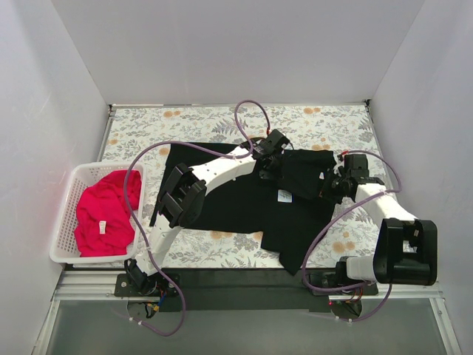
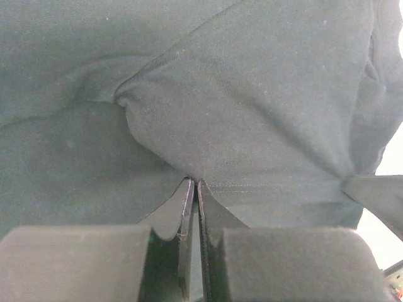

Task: Fold and stack the t-shirts
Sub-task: Fold the tshirt

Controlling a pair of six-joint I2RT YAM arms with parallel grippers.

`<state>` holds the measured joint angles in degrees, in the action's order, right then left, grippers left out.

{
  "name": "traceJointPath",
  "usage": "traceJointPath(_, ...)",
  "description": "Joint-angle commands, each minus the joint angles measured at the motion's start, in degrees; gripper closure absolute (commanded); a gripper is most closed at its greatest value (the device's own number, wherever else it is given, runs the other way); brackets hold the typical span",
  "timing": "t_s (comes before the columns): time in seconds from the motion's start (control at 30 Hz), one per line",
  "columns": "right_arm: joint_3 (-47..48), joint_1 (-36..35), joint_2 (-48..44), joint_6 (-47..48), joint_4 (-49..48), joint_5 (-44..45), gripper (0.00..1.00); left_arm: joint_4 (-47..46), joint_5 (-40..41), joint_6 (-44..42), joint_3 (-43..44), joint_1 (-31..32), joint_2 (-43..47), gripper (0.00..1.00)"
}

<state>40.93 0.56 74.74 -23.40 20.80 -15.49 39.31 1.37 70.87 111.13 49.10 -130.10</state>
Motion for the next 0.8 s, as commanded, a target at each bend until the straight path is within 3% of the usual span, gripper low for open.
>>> traceJointPath(0.0,-2.3,-0.2,3.6,0.1,-2.0,1.7,0.9,2.4,-0.7,-1.1,0.6,-0.8,0.1,1.0)
traceJointPath(0.07,-2.3,-0.2,4.5,0.6,-2.4,1.3,0.84,3.1,-0.9,-0.8,0.7,-0.8,-0.4,0.95)
traceJointPath(0.1,-2.2,-0.1,4.5,0.8,-2.6,0.8,0.77,3.1,-1.3,-0.7,0.6,-0.8,-0.3,0.91)
traceJointPath(0.17,-1.8,-0.2,3.8,1.5,-2.9,0.9,0.67,2.2,-3.5,-0.5,-0.3,-0.8,1.0,0.81)
traceJointPath(0.2,-1.3,-0.3,2.5,1.9,-2.8,1.2,0.58,1.4,-5.0,0.1,-1.0,-0.8,1.8,0.7)
traceJointPath(0.3,0.1,-0.5,0.3,3.4,-2.9,1.2,0.46,-4.1,-7.1,1.4,-6.8,-0.8,7.0,0.53)
traceJointPath(0.43,2.3,-6.4,-0.8,6.0,-3.4,2.9,0.44,-9.9,-9.3,4.1,-13.8,-1.2,14.9,0.34)
traceJointPath(0.53,4.0,-11.9,-0.6,8.6,-5.1,4.6,0.46,-10.7,-9.6,7.1,-19.9,-4.1,19.3,0.33)
traceJointPath(0.77,10.1,-25.8,4.6,13.3,-7.1,16.9,0.5,-8.9,-8.6,6.0,-33.5,-20.1,30.5,0.33)
